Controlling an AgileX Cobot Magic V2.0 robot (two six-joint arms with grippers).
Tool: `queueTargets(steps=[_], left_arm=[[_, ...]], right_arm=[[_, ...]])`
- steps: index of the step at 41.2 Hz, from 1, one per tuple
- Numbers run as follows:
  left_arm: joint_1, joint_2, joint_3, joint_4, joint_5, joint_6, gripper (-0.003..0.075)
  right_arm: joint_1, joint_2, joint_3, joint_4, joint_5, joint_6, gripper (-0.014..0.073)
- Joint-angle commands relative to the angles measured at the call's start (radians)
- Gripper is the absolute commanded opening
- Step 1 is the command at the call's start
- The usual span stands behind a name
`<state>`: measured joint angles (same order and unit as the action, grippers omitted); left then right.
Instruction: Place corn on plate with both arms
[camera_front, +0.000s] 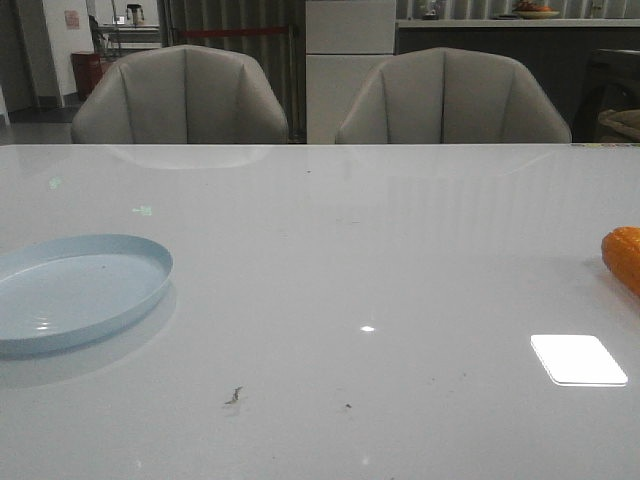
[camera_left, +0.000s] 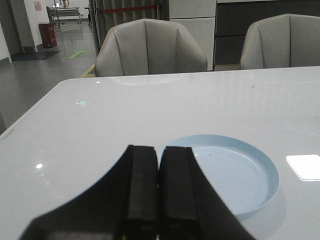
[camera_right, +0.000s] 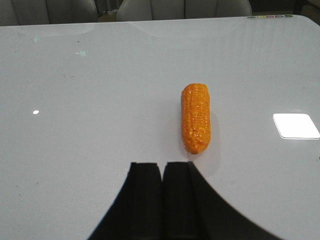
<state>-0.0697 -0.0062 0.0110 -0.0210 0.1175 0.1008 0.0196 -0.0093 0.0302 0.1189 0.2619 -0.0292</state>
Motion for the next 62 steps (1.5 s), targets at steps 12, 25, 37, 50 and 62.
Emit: queueTargets(steps=[12,25,37,50,62], left_arm=[[-0.007,-0.019,0.037,-0.001,-0.097,-0.001,0.0094],[-0.007,-0.019,0.037,-0.001,-0.083,-0.001,0.0094],[-0.007,-0.019,0.037,-0.001,-0.09,-0.001,0.0094],[-0.007,-0.019,0.037,-0.052,-0.255,-0.001,0.0094],[-0.007,-0.017,-0.089,-0.025,-0.412,-0.001,0.0094]], right_arm=[[0.001,-0.025,-0.024,0.003,-0.089,-0.007,0.0057],[0.001,-0.025,-0.024,0.003,-0.089,-0.007,0.0057],[0.001,-0.025,-0.024,0.003,-0.099,-0.007,0.0057],[0.001,-0.025,-0.024,0.003,-0.29,-0.007,0.0057],[0.0,-0.023,-0.125,0.003,-0.272,-0.007,0.0057]])
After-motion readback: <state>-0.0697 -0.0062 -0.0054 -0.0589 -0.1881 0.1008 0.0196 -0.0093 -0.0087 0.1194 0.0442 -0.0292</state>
